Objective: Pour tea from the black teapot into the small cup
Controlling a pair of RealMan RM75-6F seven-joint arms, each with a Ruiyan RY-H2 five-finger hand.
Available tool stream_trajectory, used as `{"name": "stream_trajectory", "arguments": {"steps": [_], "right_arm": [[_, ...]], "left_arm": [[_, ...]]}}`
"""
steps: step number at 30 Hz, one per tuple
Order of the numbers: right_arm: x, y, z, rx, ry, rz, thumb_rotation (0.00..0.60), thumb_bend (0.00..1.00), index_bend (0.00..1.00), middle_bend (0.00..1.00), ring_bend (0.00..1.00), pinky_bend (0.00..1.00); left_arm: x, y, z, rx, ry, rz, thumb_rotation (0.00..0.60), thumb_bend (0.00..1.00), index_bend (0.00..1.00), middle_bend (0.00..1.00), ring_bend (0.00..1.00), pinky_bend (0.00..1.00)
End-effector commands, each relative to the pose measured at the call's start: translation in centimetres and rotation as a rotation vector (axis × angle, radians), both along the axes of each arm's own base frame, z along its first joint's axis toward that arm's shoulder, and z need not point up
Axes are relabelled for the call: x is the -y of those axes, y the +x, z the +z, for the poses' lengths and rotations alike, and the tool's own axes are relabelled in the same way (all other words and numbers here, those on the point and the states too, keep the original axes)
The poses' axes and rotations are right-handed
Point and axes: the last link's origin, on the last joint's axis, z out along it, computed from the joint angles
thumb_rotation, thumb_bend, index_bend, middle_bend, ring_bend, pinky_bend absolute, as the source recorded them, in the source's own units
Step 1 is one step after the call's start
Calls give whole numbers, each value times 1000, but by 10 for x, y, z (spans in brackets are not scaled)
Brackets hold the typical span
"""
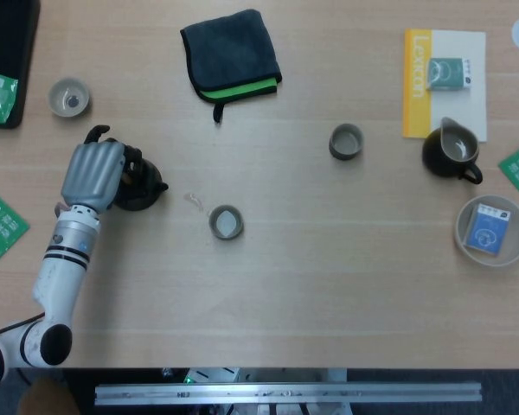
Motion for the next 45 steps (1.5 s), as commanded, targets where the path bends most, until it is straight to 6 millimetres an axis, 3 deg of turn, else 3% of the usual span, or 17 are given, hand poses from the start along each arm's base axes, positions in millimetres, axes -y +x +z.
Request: {"name": "stream_trajectory", "arguments": {"steps": [1,9,17,24,26,29,30,36,45], "right_arm": [[0,0,0,0,-1,0,600,49,241,189,0,0],[1,-1,0,0,-1,-1,600,48,241,189,0,0],[3,0,-1,2,1,3,600,49,241,189,0,0],[3,2,-1,0,1,9,600,49,241,189,0,0],[3,3,0,-1,1,11,600,49,241,189,0,0],[3,4,0,-5,0,18,600,48,241,189,0,0],[3,4,0,-7,0,18,600,49,241,189,0,0],[2,8,-3,-9,18,29,600,49,241,189,0,0],[-4,15,-11,-8,71,56,600,49,241,189,0,0]], "left_arm": [[-1,2,2,6,-19,11,352,422,464,538,346,142],[-2,10,9,35,-42,17,273,410,395,465,298,142],[-5,16,21,95,-16,10,264,406,345,395,251,142],[-9,21,39,163,43,-28,346,406,343,391,250,142],[-9,21,46,170,74,-52,418,406,344,391,250,142],[-6,17,60,157,131,-100,580,406,347,391,250,142],[-4,16,64,150,149,-115,596,406,348,391,250,142],[11,-3,93,78,256,-168,600,406,356,391,250,142],[53,-32,122,-36,326,-149,600,406,359,391,250,142]]}}
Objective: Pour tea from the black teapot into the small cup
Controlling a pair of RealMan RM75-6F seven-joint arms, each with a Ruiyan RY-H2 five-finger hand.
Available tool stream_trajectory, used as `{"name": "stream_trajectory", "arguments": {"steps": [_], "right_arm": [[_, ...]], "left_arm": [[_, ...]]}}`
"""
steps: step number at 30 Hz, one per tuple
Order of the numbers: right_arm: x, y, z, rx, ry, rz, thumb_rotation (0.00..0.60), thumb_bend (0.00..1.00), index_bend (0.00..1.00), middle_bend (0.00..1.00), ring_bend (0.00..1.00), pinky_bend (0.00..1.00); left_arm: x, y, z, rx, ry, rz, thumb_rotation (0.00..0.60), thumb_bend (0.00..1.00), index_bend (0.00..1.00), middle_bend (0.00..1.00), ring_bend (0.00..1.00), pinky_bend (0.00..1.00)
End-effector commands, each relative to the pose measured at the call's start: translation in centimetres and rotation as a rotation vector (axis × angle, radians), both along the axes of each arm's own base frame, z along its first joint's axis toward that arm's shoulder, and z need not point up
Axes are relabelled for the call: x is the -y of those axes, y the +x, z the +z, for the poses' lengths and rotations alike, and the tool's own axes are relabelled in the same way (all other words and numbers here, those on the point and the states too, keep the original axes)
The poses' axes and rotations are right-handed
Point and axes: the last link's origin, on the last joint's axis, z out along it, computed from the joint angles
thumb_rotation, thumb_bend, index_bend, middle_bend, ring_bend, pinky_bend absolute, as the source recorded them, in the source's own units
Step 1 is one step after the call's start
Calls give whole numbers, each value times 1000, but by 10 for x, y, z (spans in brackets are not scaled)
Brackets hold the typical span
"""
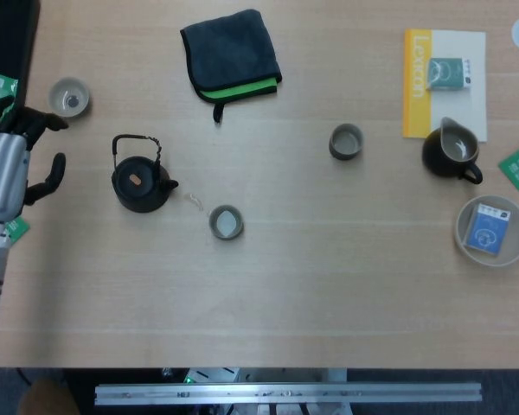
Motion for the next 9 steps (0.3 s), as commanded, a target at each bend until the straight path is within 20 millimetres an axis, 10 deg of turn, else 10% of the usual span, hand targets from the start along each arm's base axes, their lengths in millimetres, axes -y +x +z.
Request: {"name": "stream_trajectory", "arguments": {"steps": [1,9], "right_arm": [[-2,1,1,-3,0,4,600,49,241,189,0,0],[-7,3,3,-6,3,3,600,49,241,189,0,0]], "left_arm": [[18,-8,9,-34,23,7,600,406,359,391,250,142],[55,-22,21,-87,41,64,600,406,360,391,250,140]]}}
